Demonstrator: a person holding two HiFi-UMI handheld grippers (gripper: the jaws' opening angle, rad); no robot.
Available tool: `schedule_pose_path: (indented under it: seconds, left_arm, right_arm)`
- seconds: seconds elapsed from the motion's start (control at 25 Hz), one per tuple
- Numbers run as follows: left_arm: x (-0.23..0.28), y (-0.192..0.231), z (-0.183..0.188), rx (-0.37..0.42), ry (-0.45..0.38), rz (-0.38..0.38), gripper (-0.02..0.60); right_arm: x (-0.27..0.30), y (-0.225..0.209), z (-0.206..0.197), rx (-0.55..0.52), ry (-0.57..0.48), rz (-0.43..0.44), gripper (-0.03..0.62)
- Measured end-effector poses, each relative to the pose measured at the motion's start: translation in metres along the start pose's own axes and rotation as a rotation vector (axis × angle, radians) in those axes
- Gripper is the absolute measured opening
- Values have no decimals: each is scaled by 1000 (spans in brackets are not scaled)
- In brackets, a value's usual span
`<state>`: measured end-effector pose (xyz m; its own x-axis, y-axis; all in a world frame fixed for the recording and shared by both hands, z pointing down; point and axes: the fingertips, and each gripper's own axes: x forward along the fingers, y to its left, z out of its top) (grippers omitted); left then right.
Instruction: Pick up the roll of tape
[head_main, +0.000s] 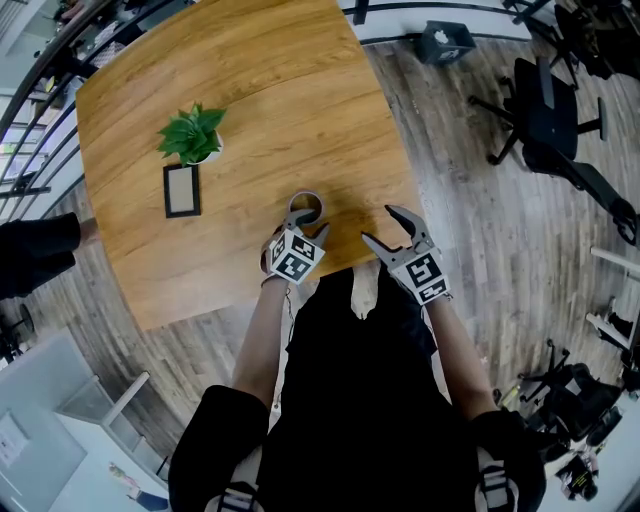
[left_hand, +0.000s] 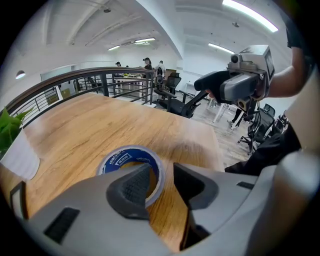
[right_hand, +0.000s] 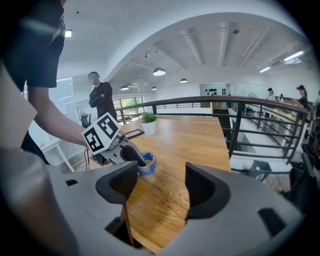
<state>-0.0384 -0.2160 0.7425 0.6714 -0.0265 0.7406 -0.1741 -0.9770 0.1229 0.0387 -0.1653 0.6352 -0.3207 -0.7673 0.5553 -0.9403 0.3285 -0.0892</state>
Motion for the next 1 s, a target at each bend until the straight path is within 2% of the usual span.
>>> schedule_pose_path:
  seconds: [0.32,1.0]
  left_arm:
    - [0,2,-1,30,16,19,94]
    - [1,-3,-4,66,30,21,60]
  right_arm:
    - [-2,1,-5,6,6,-10,311]
    - [-14,3,-5,-2,5,-27,308]
